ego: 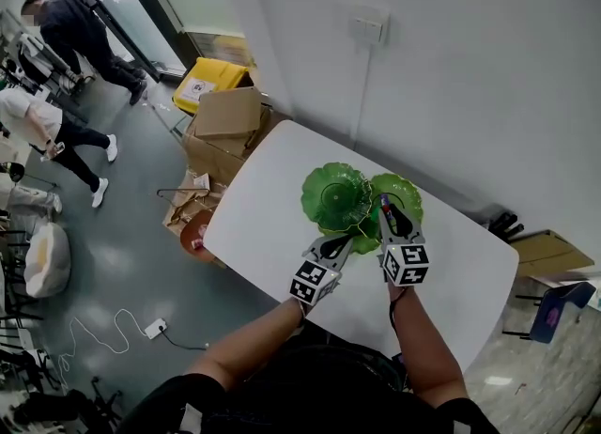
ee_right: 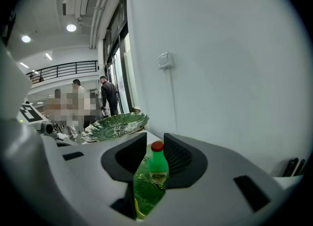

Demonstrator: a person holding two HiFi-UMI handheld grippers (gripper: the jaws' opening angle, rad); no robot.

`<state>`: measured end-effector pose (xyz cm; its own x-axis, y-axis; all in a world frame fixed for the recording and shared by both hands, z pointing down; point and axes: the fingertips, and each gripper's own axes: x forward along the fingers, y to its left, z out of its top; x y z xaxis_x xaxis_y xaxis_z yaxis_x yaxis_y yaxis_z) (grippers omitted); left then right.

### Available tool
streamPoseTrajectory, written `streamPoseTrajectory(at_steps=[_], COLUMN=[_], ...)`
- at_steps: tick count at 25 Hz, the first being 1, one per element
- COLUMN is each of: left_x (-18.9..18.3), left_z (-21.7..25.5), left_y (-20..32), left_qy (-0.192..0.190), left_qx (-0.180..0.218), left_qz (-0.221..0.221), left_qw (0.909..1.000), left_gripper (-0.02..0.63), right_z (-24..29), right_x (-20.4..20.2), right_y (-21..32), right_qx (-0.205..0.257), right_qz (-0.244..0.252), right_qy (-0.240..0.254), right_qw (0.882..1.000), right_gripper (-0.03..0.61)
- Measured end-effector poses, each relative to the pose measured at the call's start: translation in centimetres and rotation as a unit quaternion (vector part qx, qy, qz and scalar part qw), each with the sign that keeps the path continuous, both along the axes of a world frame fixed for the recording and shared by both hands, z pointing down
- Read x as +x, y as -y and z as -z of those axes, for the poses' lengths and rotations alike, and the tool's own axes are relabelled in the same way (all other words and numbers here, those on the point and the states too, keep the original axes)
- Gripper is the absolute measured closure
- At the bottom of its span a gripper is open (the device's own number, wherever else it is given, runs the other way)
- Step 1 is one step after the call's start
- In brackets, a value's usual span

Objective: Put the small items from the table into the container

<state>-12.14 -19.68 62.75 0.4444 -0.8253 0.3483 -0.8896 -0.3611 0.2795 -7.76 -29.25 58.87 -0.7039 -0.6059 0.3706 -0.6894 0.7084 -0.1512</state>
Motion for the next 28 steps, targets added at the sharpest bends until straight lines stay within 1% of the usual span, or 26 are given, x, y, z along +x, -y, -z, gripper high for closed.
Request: streamPoseTrajectory(at_steps=[7,16,24,28], left_x=[0.1,0.3,0.7,1.1], left_z=[1.4,3.6,7.3,9.7], left_y=[-0.6,-1.7,-4.1,-5.6], left_qy=[0.001,0.004,0.01,0.004], left_qx=[0.012,0.039,0.074,0.094], left_qz=[0.0,-0.001,-0.017,-0.026], left_qw=[0.9999,0.9992,0.997,0.9952], left_gripper=[0.606,0.606,0.606,0.606], right_z=[2.2,5.2,8.0,9.4], right_x=[0.1,1.0,1.6,1.7], right_y=[-0.5,-2.2,-6.7,-9.7], right_qx=[0.019,0.044,0.064,0.074], right_qz=[-0.002,-0.011,-0.012,-0.011], right_qy=[0.008,0.015,0.019,0.019], right_qw=[1.0,0.999,0.998,0.997], right_gripper=[0.477,0.477,0.477,0.479])
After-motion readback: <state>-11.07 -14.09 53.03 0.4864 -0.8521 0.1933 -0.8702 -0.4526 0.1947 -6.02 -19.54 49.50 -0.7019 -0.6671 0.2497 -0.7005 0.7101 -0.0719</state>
